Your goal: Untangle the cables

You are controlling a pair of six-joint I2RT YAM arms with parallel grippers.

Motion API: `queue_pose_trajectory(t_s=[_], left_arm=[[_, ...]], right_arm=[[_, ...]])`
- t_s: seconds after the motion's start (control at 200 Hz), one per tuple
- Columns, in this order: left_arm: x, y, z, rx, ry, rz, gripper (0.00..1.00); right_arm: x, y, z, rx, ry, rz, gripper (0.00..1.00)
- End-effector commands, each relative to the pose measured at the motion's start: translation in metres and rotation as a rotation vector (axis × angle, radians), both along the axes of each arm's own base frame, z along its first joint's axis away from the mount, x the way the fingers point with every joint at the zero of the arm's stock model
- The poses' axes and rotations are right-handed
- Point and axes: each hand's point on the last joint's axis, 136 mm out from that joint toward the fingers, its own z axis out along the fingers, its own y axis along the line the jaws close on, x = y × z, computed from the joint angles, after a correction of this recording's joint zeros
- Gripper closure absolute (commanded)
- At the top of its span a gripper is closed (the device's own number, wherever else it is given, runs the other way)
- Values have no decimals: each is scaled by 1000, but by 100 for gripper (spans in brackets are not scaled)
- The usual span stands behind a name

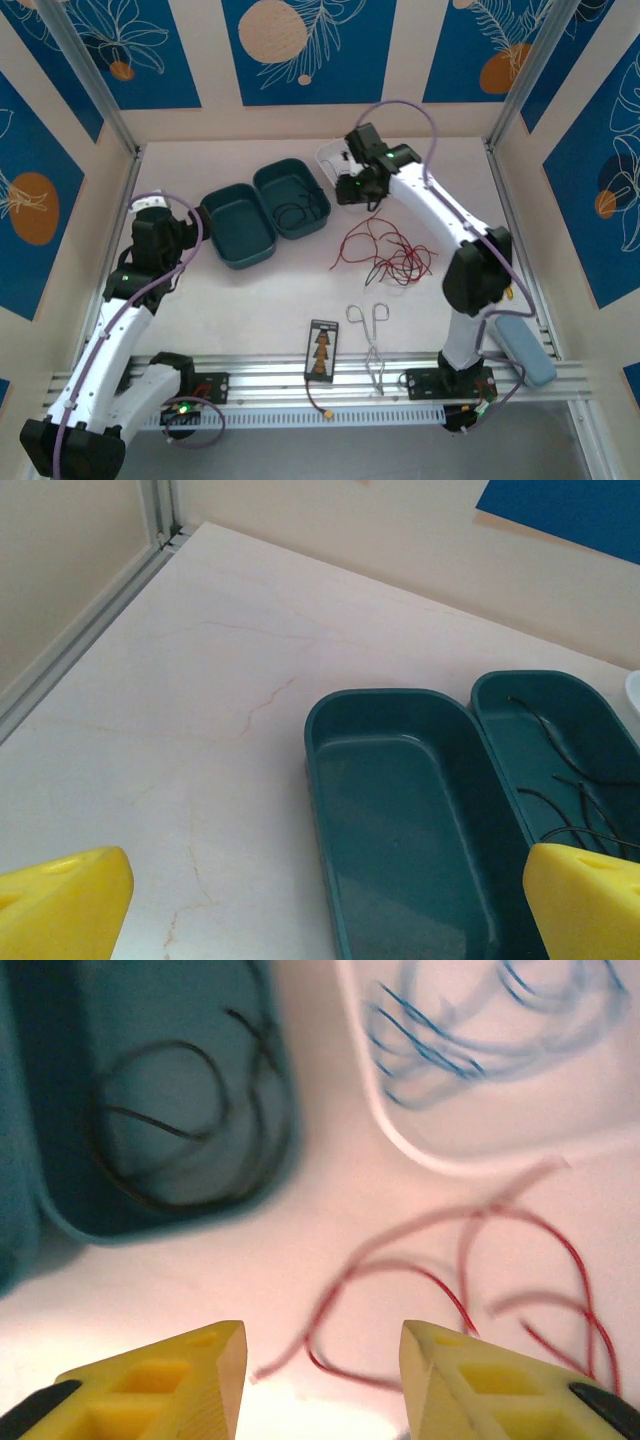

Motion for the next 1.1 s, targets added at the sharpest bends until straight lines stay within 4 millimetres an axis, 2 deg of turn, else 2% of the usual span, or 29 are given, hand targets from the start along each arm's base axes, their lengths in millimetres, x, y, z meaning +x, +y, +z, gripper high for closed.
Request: queue_pose_trajectory(t_s=[0.0,0.16,0.22,0.36,0.43,0.505,0.66,0.77,1.005,1.07,1.095], left_arm=[[0,-6,-7,-26,13,-34,0],[4,-29,-12,-98,8,-141,0],[5,-39,-15,-136,11,-186,0],[4,-58,-24,-192,40,-271,0],[3,-58,-29,-192,50,-272,0],[1,-56,-33,-182,56,-264,0],[0,-54,-35,-168,59,-263,0],[0,-52,-37,-158,62,-252,0],[-5,-47,-41,-142,67,-234,0],[-6,-45,-42,-137,66,-226,0],[-7,-44,-42,-135,66,-223,0]], right_arm=[[-32,-42,-27,-40,85,-194,56],[-82,-80,-53,-79,168,-319,56],[-97,-85,-62,-58,206,-360,57],[-126,-68,-79,61,269,-401,59],[-139,-57,-84,82,273,-424,58],[-150,-48,-91,83,285,-440,53],[-160,-38,-109,63,301,-479,53],[-163,-41,-120,12,298,-513,52],[-144,-32,-142,16,266,-530,52],[-140,-33,-148,-15,271,-541,57],[-140,-34,-150,-29,273,-542,63]])
